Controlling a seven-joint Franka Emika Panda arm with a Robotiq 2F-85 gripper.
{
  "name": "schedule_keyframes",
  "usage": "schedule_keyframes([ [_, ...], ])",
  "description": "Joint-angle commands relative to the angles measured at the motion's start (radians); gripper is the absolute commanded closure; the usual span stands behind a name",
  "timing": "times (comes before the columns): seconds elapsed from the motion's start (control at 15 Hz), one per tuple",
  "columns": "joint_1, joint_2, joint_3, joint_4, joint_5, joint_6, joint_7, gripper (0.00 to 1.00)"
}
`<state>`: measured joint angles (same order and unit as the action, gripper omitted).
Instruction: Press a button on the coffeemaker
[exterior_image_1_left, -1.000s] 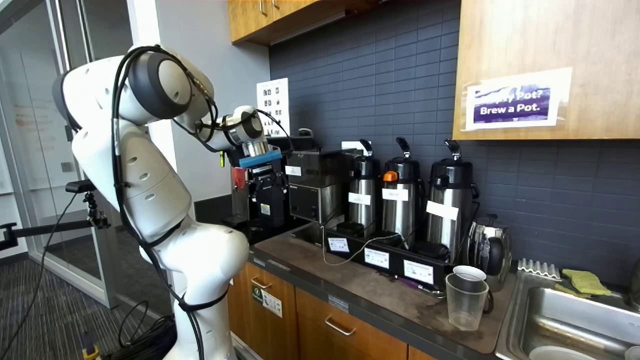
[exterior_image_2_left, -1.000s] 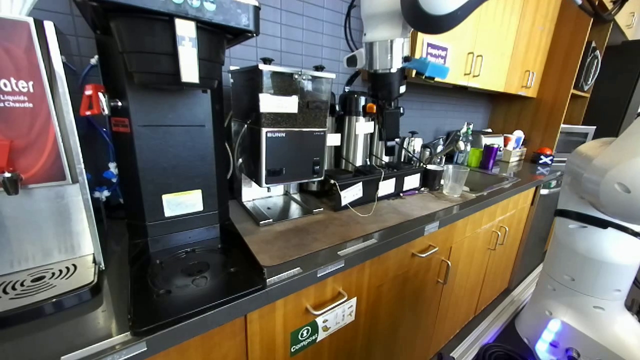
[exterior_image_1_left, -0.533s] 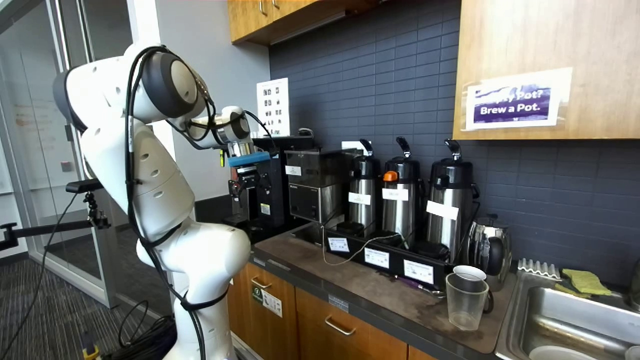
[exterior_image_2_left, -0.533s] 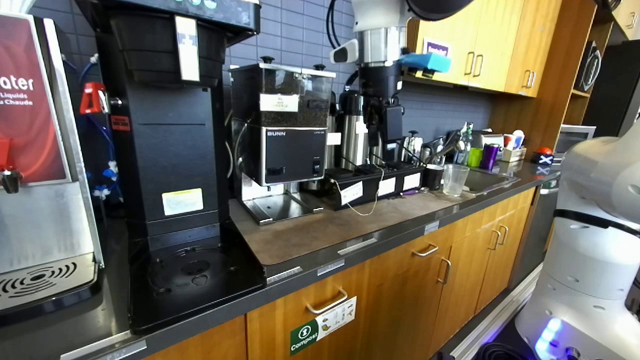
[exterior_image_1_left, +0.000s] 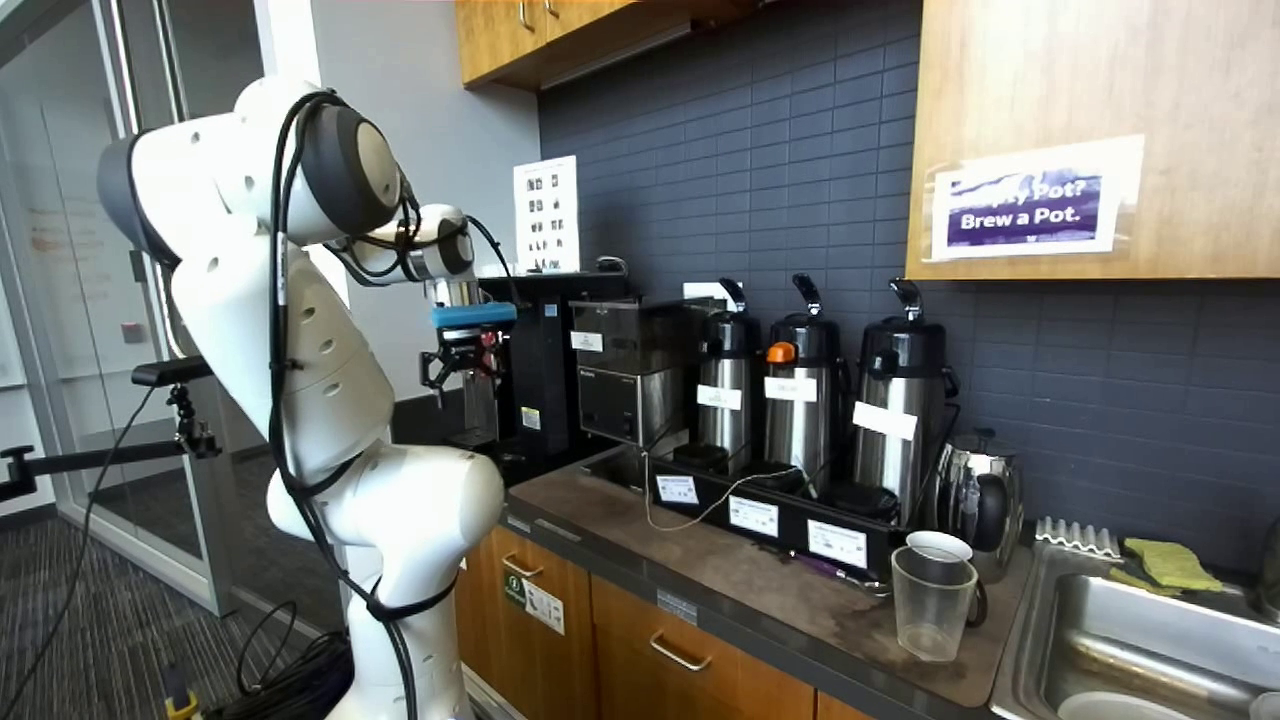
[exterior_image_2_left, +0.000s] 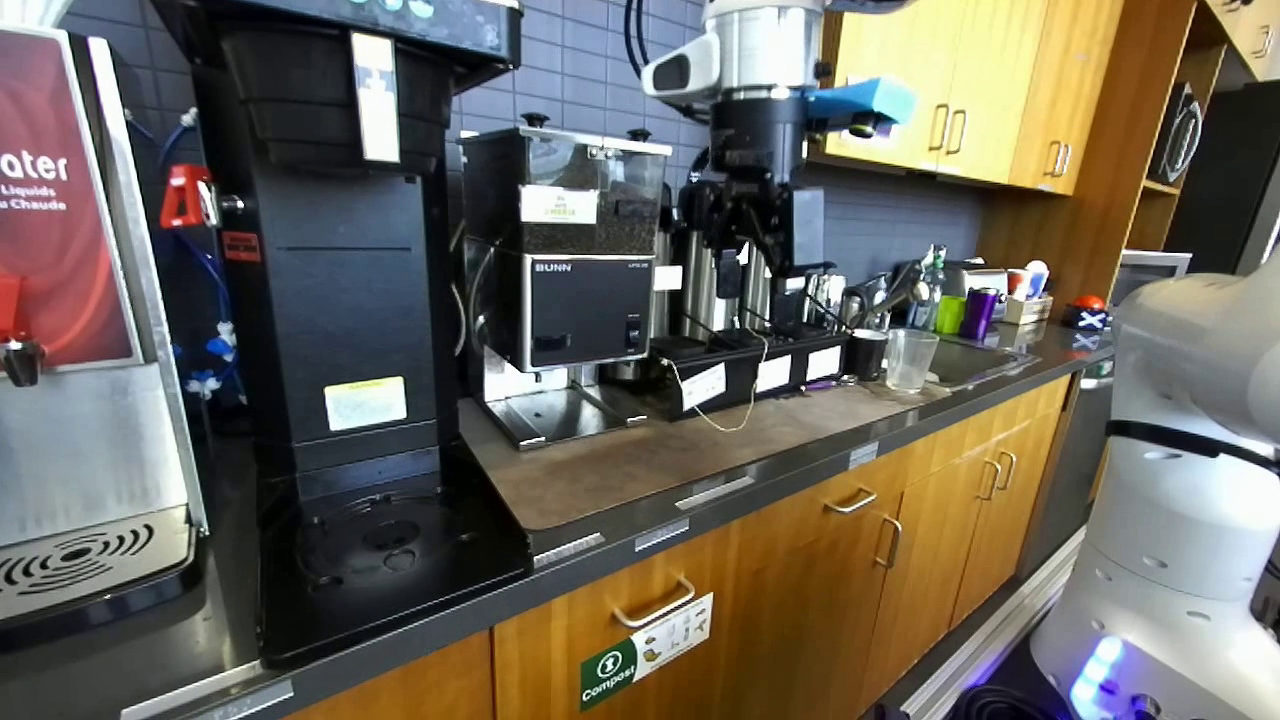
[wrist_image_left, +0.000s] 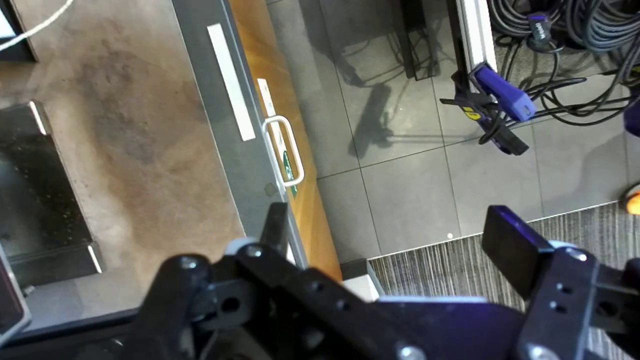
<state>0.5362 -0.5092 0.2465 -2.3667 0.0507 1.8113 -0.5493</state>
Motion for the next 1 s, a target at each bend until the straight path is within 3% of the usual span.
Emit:
schedule_keyframes([
  [0.0,0.046,-0.049,0.002,-0.019,0.067,0.040,-0.076,0.00],
  [0.6,0.176,-0.205,0.059,-0.195,0.014,0.417,-0.071,0.00],
  [0.93,0.185,-0.250,0.095,-0.294,-0.170,0.621,-0.025,0.00],
])
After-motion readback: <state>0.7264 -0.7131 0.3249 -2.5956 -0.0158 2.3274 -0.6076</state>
